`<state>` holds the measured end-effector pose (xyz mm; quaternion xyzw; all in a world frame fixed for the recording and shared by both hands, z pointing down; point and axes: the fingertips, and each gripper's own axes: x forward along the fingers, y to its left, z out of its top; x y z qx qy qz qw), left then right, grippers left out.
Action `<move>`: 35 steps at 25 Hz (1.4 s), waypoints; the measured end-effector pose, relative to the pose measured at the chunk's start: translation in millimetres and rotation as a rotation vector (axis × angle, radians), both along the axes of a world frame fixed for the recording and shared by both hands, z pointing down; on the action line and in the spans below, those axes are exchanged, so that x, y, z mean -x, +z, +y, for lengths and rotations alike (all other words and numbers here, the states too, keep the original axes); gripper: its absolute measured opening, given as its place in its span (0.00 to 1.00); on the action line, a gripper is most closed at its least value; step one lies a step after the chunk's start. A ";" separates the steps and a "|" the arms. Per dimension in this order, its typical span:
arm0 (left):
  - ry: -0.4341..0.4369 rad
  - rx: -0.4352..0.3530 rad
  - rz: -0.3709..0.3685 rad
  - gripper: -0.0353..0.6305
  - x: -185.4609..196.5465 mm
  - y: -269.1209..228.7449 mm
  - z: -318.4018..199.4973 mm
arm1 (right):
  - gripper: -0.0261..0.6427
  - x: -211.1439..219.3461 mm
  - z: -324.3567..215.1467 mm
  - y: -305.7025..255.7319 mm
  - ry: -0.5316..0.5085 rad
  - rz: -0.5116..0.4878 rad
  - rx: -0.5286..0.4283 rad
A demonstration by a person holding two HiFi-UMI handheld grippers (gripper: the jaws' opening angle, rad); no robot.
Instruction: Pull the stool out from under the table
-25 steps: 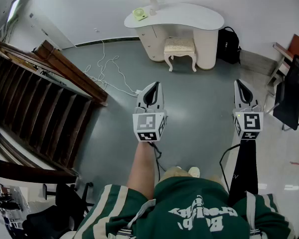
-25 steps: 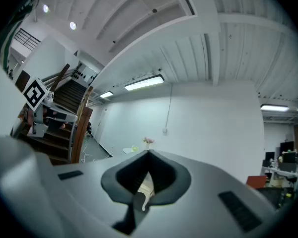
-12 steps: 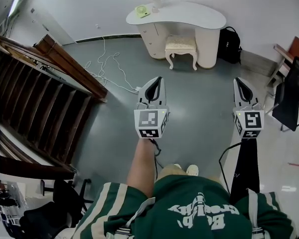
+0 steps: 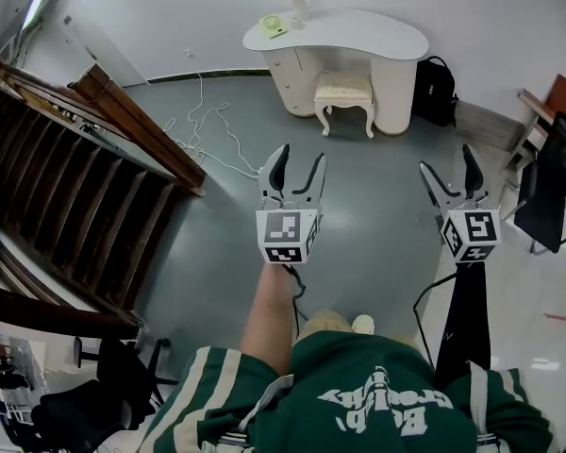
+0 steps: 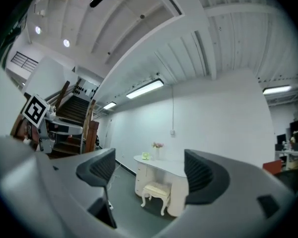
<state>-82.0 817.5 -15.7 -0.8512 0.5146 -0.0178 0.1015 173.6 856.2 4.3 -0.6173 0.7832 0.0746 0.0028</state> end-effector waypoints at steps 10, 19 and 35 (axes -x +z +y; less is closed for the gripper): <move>0.051 0.011 0.043 0.77 4.9 -13.3 9.4 | 0.93 27.3 -3.5 -2.2 -0.097 0.040 0.012; 0.060 0.016 0.088 0.77 10.1 -10.7 -15.7 | 0.93 28.6 -31.4 13.0 -0.087 0.004 0.016; 0.075 0.021 0.092 0.77 16.7 -4.5 -172.0 | 0.93 30.2 -176.3 12.9 -0.054 0.039 0.050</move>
